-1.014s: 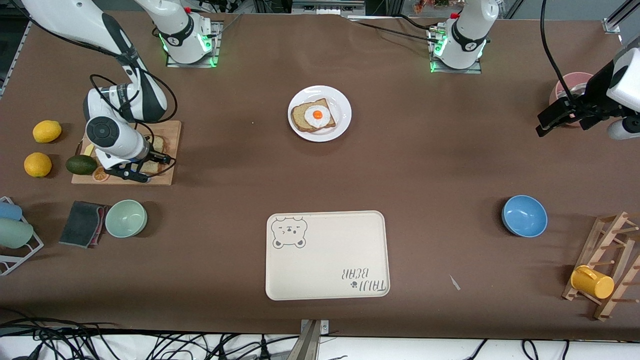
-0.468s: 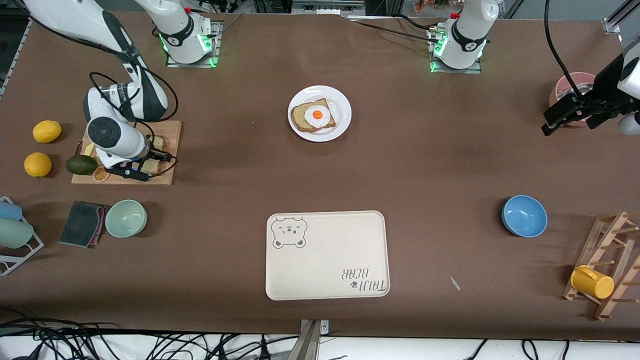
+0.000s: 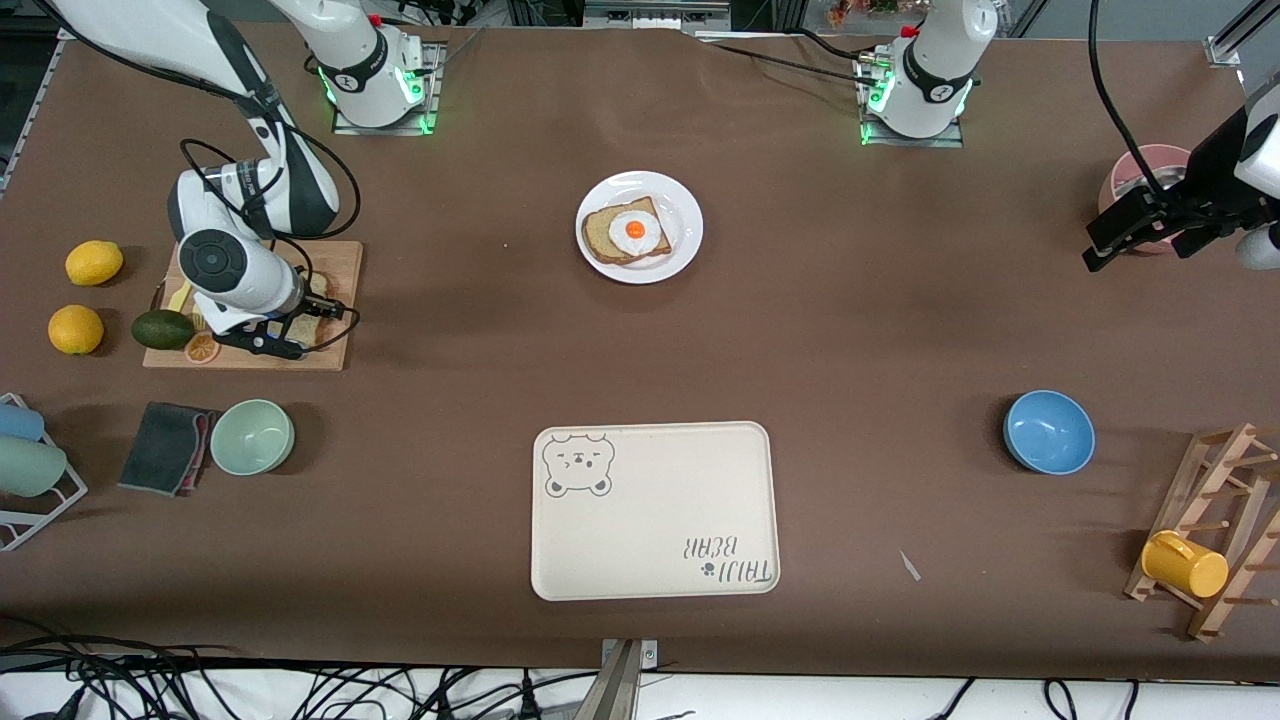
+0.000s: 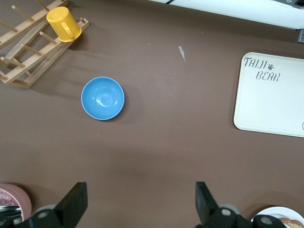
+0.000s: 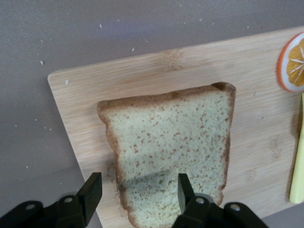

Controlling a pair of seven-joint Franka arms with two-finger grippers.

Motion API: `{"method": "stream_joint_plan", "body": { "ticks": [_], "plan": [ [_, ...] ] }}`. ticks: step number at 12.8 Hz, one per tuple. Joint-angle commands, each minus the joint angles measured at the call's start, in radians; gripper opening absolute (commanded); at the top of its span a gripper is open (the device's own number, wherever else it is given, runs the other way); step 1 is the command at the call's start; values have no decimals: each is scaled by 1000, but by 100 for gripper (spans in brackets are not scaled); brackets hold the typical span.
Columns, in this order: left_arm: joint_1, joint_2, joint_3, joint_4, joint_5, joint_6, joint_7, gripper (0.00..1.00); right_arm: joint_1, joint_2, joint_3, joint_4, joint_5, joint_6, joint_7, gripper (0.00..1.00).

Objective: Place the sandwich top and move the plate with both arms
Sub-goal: 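Close the right gripper on the bread slice and lift it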

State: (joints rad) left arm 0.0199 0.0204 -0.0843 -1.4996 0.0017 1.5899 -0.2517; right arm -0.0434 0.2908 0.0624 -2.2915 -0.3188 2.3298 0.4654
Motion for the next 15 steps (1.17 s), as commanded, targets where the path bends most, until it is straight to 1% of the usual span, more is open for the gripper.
{"method": "stream_joint_plan", "body": {
  "ticks": [1,3,4,5,7,9,10,12,13,15],
  "plan": [
    [2,3,-2,19,-17,-8,-4,100,0,-12,0,-8,3,-9,18,73],
    [2,3,-2,19,-17,-8,-4,100,0,-9,0,-8,4,-4,19,71],
    [0,3,-3,19,-17,-8,-6,100,0,-7,-1,-9,4,-4,19,69],
    [0,3,-3,19,-17,-8,-6,100,0,-2,-1,-9,4,-6,19,65],
    [2,3,0,19,-17,-8,-6,100,0,5,-1,-9,4,-6,18,62],
    [2,3,0,19,-17,-8,-4,100,0,14,-1,-8,4,0,19,62],
    [0,3,1,19,-17,-8,-6,100,0,17,0,-8,3,0,18,58],
    [2,3,1,19,-17,-10,-4,100,0,25,0,-8,3,13,16,57],
    [2,3,1,19,-17,-8,-4,100,0,28,0,-8,3,17,16,53],
    [2,3,1,19,-17,-10,-4,100,0,28,0,-8,3,16,16,41]
  ]
}}
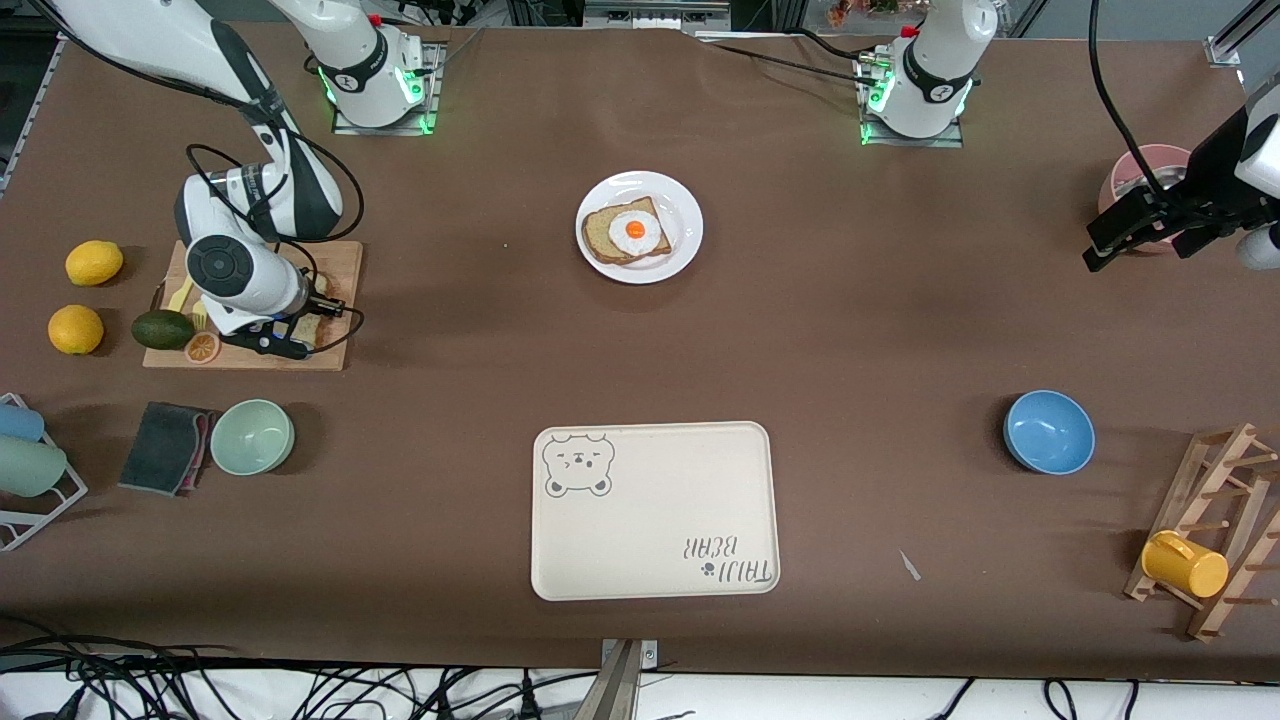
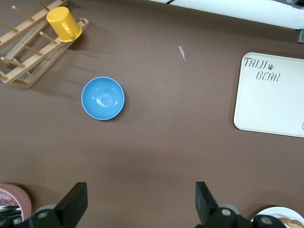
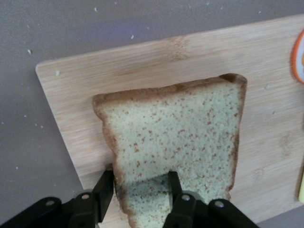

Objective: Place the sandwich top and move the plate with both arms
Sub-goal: 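Close the right gripper on the bread slice and lift it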

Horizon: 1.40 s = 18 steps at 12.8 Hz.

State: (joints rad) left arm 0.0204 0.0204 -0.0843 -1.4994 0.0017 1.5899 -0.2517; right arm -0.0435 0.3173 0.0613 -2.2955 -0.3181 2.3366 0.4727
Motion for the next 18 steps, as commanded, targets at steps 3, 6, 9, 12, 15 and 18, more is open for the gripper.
{"method": "stream_joint_plan", "body": {
  "ticks": [3,6,9,12,15,18],
  "plan": [
    [1,3,1,19,-17,-8,-6,100,1,-6,2,-5,2,6,6,19],
    [1,3,0,19,-17,-10,-6,100,1,-9,2,-5,2,-3,0,0],
    [0,3,1,19,-17,-10,-6,100,1,-15,2,-5,2,-5,-8,0],
    [1,3,1,19,-17,-10,-6,100,2,-15,5,-5,2,-10,-14,0],
    [1,3,1,19,-17,-10,-4,100,2,-37,6,-2,1,-34,-51,0],
    [1,3,0,19,-17,-10,-6,100,1,-75,12,-1,1,-72,-57,0]
  ]
}}
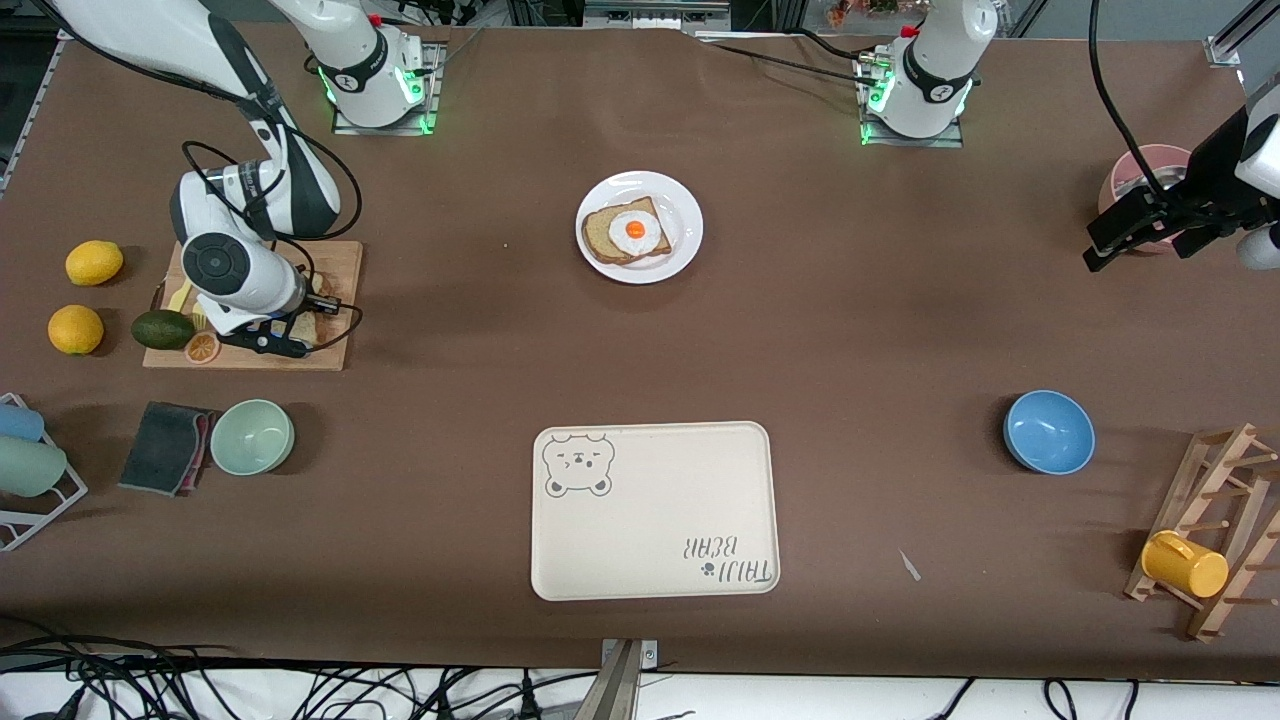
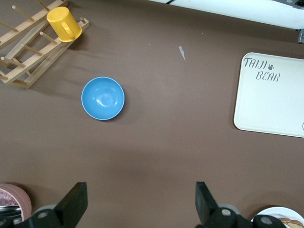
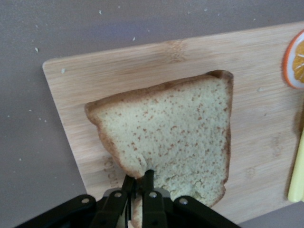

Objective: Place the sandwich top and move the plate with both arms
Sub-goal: 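Close the right gripper on the bread slice and lift it, then carry the bread slice with the right gripper onto the egg toast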

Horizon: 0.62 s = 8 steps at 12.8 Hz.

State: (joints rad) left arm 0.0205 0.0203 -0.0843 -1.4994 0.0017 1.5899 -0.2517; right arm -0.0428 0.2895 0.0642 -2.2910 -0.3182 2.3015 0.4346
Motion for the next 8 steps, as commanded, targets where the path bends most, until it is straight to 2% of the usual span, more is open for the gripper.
{"method": "stream_joint_plan", "body": {
  "ticks": [1,3,5,7,8],
  "plan": [
    [1,3,1,19,-17,-10,-4,100,1,-62,9,-5,1,-51,-20,0],
    [-1,1,-2,19,-17,-10,-6,100,1,-98,14,-4,1,-74,-45,0],
    [1,1,-20,19,-17,-10,-6,100,1,-104,51,-4,2,-89,-46,0],
    [1,1,-23,21,-17,-10,-14,100,1,-115,123,10,2,-105,-69,0],
    [1,1,-22,21,-17,-10,-26,100,1,-121,185,19,14,-105,-62,0]
  ]
}}
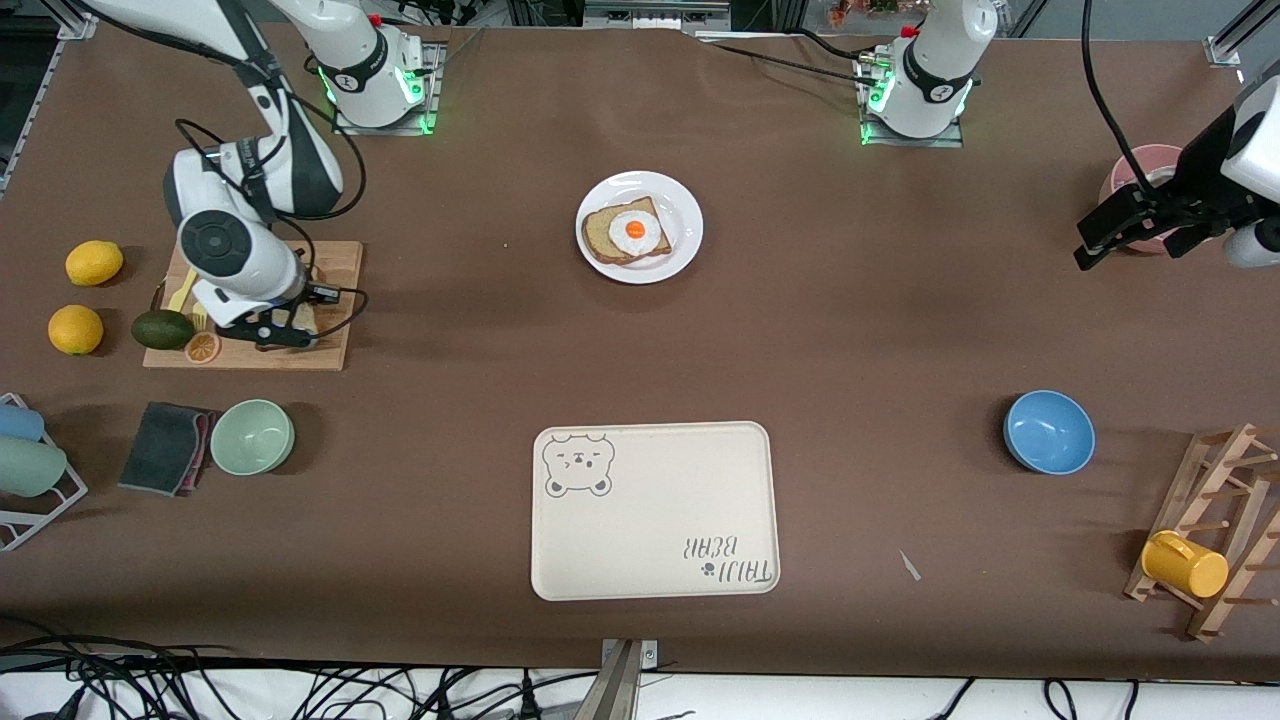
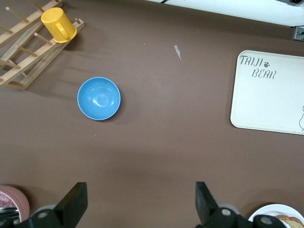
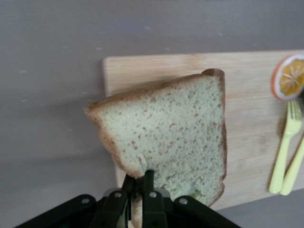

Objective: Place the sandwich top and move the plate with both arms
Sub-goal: 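Carry the bread slice with the right gripper onto the egg toast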

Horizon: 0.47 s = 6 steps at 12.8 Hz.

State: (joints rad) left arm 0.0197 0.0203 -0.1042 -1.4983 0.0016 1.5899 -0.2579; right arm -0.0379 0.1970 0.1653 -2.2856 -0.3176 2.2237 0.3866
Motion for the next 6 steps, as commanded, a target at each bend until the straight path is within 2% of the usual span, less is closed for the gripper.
{"method": "stream_joint_plan", "body": {
  "ticks": [1,3,6],
  "plan": [
    [2,3,-2,20,-15,-10,-21,100,-4,-39,138,40,44,-30,-6,0],
    [2,3,0,20,-15,-10,-21,100,-4,-50,247,93,57,-71,47,0],
    [2,3,0,20,-15,-10,-21,100,-4,-50,426,196,58,-211,156,0]
  ]
}}
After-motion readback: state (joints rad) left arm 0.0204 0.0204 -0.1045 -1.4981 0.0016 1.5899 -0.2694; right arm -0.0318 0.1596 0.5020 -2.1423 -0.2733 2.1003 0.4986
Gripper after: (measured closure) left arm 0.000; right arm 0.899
